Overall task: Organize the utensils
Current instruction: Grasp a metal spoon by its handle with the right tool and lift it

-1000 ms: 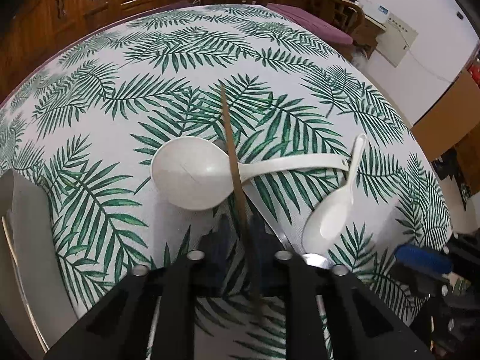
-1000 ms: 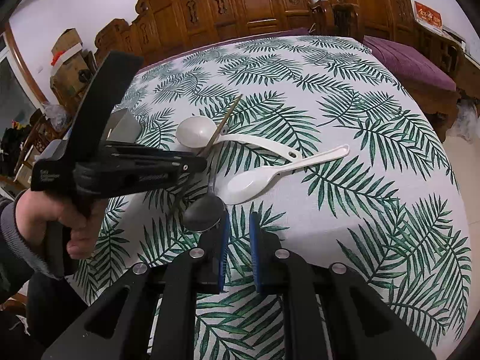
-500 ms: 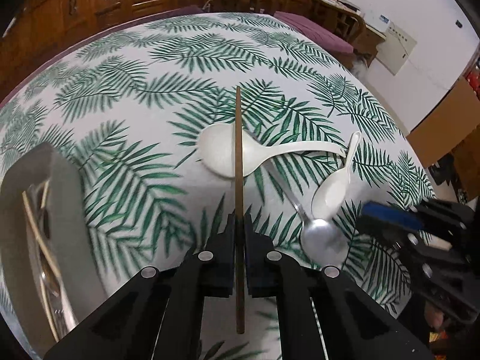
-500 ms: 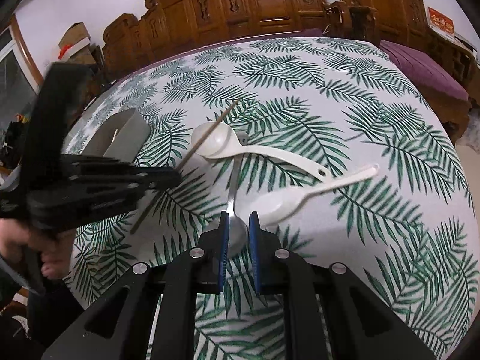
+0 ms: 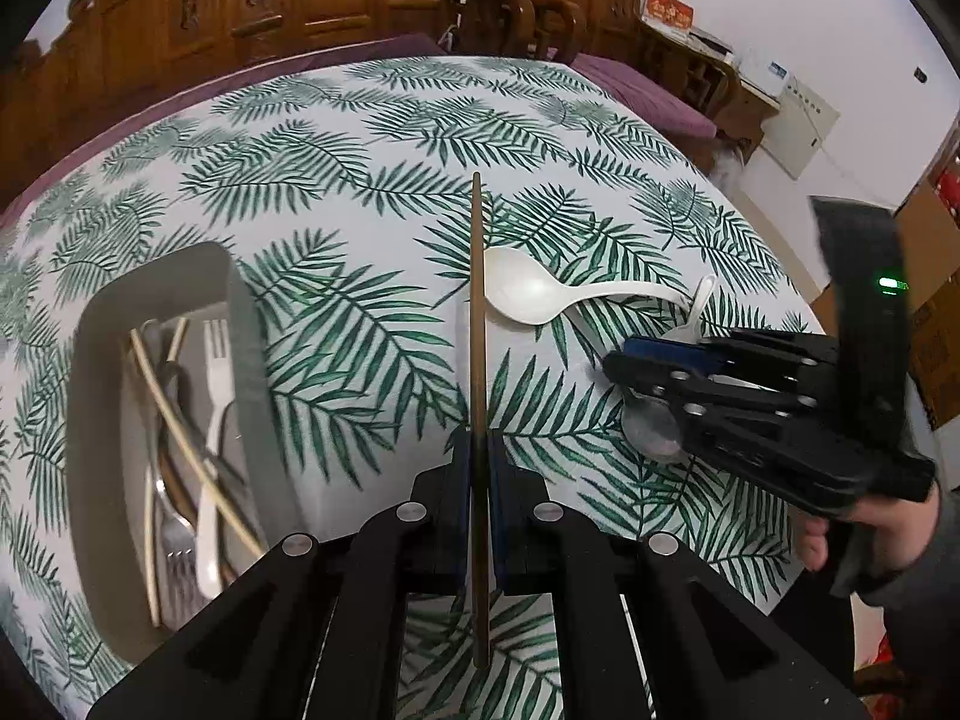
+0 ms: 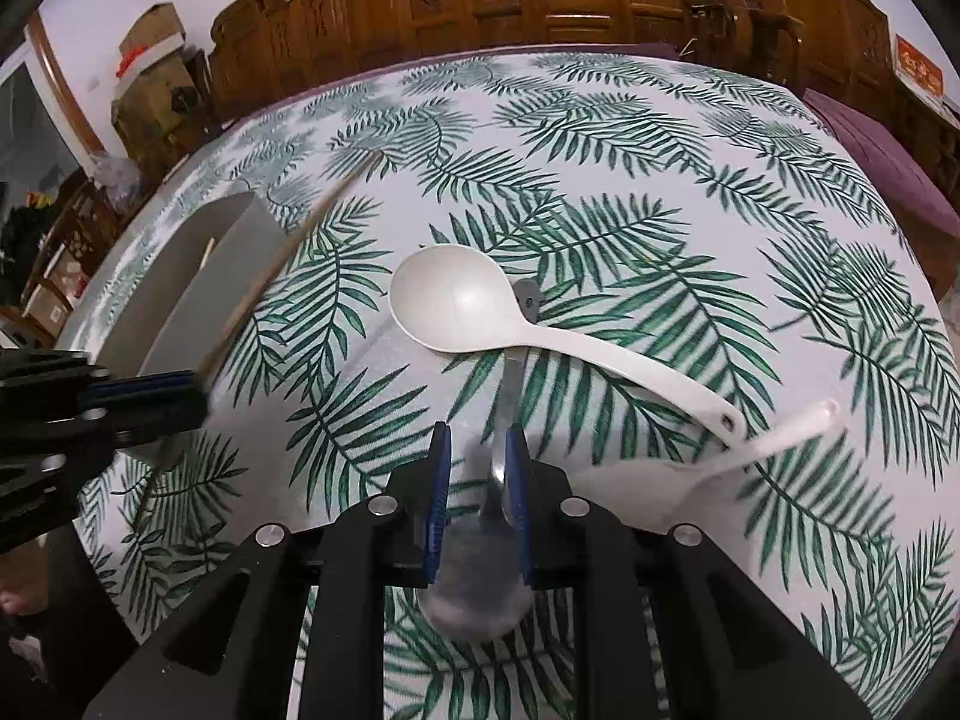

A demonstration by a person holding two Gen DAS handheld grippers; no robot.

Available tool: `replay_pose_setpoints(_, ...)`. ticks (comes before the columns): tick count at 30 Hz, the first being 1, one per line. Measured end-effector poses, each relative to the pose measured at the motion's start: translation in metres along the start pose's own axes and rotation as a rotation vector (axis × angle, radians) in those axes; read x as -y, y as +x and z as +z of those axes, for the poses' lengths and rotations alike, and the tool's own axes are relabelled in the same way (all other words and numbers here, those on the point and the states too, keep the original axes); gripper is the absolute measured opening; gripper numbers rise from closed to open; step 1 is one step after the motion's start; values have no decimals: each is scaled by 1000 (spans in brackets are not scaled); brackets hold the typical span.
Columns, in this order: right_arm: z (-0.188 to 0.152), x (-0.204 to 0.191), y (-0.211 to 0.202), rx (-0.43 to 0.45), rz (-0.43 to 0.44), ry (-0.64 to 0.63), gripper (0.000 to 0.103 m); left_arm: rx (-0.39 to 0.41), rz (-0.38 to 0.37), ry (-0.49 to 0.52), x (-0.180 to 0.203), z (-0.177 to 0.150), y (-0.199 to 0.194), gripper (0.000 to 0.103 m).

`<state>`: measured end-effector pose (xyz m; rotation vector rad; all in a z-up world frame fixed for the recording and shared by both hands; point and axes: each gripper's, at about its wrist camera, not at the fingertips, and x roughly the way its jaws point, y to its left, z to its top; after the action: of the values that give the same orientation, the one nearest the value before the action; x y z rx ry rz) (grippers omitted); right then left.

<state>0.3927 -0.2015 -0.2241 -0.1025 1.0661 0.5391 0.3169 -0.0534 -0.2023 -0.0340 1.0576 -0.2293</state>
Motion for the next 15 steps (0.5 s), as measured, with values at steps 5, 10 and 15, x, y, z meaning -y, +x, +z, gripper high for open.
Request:
replay_pose_setpoints(5,4,-6,10,-26,-52,-28,21,13,7,-7,-6,-7,-11,4)
replay_pose_setpoints(10,4,-11,12,-39,-116,-39,7,24,13,-19,-14,-14,-21,4)
replay_pose_setpoints(15,1,-16,10,-73,-104,-38,5,39,17,-33,-20,-20,-31,4)
